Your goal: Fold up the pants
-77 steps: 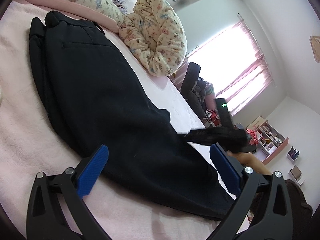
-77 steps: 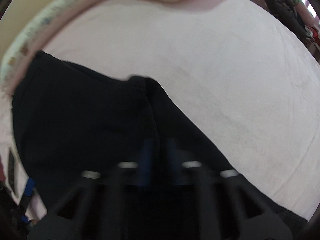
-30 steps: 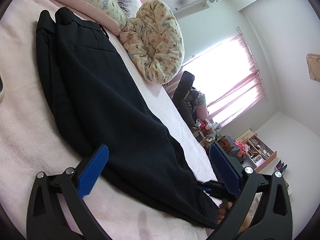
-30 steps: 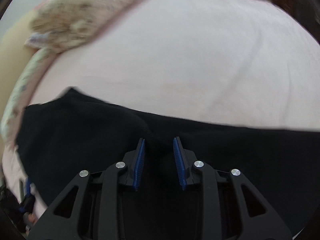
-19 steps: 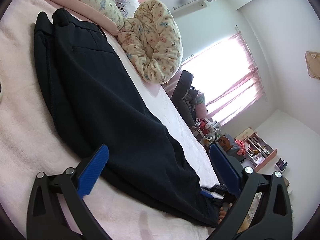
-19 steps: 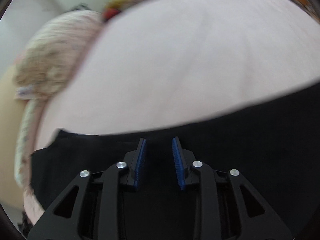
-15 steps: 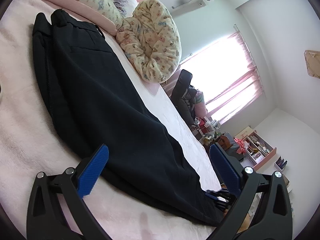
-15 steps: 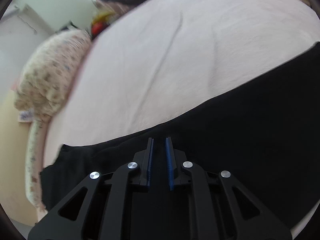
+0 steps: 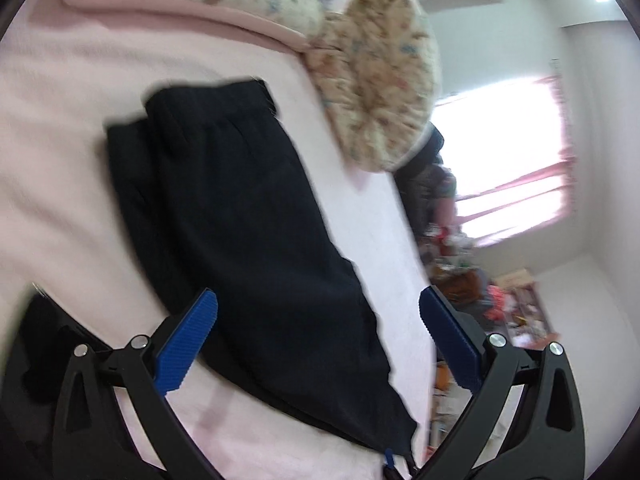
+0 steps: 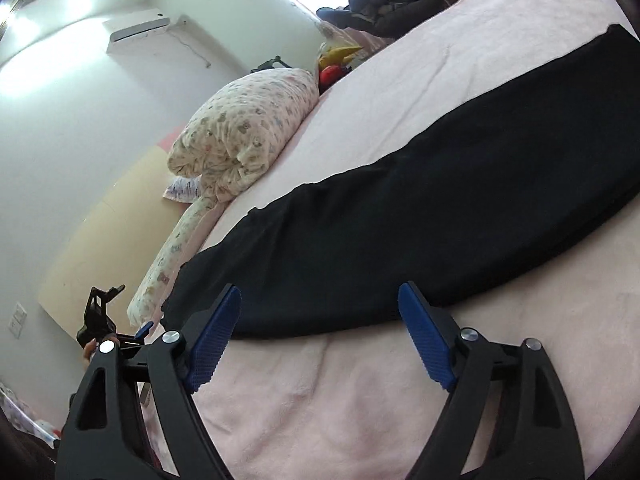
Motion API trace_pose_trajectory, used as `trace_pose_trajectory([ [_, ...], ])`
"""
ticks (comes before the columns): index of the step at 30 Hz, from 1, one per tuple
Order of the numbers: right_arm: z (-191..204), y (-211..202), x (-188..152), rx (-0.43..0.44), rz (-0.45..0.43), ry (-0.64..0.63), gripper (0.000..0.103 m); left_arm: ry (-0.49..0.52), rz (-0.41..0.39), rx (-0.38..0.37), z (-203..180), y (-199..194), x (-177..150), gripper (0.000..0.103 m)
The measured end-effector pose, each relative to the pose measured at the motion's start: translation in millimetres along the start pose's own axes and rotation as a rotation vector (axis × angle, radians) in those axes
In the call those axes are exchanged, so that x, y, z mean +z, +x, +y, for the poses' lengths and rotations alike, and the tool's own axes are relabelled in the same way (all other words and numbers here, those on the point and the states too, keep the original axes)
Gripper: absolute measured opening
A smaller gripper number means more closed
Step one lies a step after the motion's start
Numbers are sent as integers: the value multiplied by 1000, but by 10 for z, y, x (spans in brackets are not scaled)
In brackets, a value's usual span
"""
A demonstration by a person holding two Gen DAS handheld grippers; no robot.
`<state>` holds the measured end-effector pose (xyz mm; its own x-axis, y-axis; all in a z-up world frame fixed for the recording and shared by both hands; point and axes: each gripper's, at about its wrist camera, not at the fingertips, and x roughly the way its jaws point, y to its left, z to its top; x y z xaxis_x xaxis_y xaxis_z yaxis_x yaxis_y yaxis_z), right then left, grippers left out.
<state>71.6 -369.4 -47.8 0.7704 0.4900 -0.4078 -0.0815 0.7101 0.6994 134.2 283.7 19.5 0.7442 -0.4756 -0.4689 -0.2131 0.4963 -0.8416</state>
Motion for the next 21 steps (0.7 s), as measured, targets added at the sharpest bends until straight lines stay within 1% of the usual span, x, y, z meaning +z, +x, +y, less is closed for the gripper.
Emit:
trace_pose_trajectory([
  [2, -7, -29, -16, -6, 7, -10, 83, -17, 6, 29, 11, 41, 99, 101],
  [4, -26, -26, 13, 2, 9, -10, 83, -58, 38, 48, 71, 131, 141, 100],
  [5, -97, -118, 43, 8, 7, -5, 83, -77, 53, 63, 115, 169, 151, 99],
  [7, -125, -119, 80, 21, 5, 2, 83, -111, 82, 113, 200, 270, 126, 95],
  [9, -141, -98, 85, 28, 6, 5, 84, -143, 100, 105, 270, 338, 91, 94],
  [12, -162, -77, 105, 37, 8, 11, 84, -137, 89, 105, 309, 415, 63, 94],
  [14, -176, -75, 109, 41, 9, 13, 84, -135, 82, 90, 324, 438, 53, 93],
  [17, -181, -71, 108, 42, 9, 14, 84, -148, 84, 100, 348, 548, 95, 88],
  [18, -183, -68, 112, 43, 10, 14, 84, -154, 84, 101, 362, 581, 106, 84],
  [20, -195, -54, 121, 47, 12, 19, 84, -162, 61, 116, 387, 604, 124, 56],
  [21, -209, -55, 126, 53, 11, 23, 84, -162, 59, 118, 410, 608, 126, 19],
])
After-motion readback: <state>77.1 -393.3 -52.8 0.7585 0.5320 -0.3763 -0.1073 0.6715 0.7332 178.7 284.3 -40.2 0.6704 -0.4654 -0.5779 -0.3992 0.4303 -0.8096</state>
